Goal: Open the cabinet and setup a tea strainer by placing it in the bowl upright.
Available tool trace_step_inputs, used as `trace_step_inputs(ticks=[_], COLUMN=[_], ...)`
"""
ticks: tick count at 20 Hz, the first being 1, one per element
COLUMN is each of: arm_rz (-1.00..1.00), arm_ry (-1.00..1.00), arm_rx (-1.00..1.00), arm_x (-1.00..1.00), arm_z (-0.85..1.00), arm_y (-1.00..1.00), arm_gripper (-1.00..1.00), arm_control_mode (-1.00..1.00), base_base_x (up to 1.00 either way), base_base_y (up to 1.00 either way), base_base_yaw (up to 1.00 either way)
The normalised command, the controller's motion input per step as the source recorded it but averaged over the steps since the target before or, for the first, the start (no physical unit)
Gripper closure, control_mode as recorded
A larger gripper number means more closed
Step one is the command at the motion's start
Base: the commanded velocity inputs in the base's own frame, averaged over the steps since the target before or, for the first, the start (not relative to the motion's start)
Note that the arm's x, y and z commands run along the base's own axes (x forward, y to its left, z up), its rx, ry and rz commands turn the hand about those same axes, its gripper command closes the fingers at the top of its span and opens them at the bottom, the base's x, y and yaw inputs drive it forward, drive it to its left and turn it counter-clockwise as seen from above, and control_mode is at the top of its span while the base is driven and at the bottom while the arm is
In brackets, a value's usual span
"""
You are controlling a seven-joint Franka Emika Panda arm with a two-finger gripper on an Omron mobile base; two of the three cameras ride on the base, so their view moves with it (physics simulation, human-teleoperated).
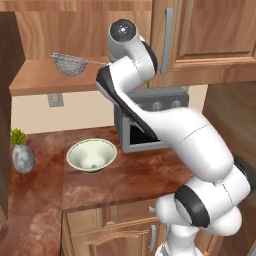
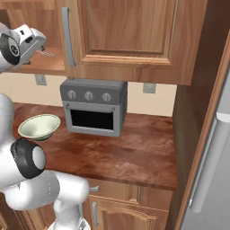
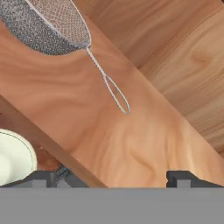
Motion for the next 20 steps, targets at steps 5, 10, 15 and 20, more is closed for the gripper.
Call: trace_step_inputs(ticks=[5, 10, 15, 20], arm_rz=[0.00, 0.00, 0.00, 0.03], arm_ry=[0.06, 0.02, -0.01, -0.04], arm_rx=[0.00, 0.00, 0.00, 0.00], arm_x=[0.61, 0.39, 0.17, 0.23], arm_z=[0.00, -0.01, -0.11, -0.22], arm_y=[0.16, 0.21, 0.21, 0.05], arm_gripper=[-1.00, -1.00, -1.00, -1.00], arm_control_mode=[-1.00, -1.00, -1.00, -1.00], base_base_x=[0.00, 0.00, 0.00, 0.00], base_base_y=[0.00, 0.00, 0.00, 0.00], base_base_yaw=[0.00, 0.00, 0.00, 0.00])
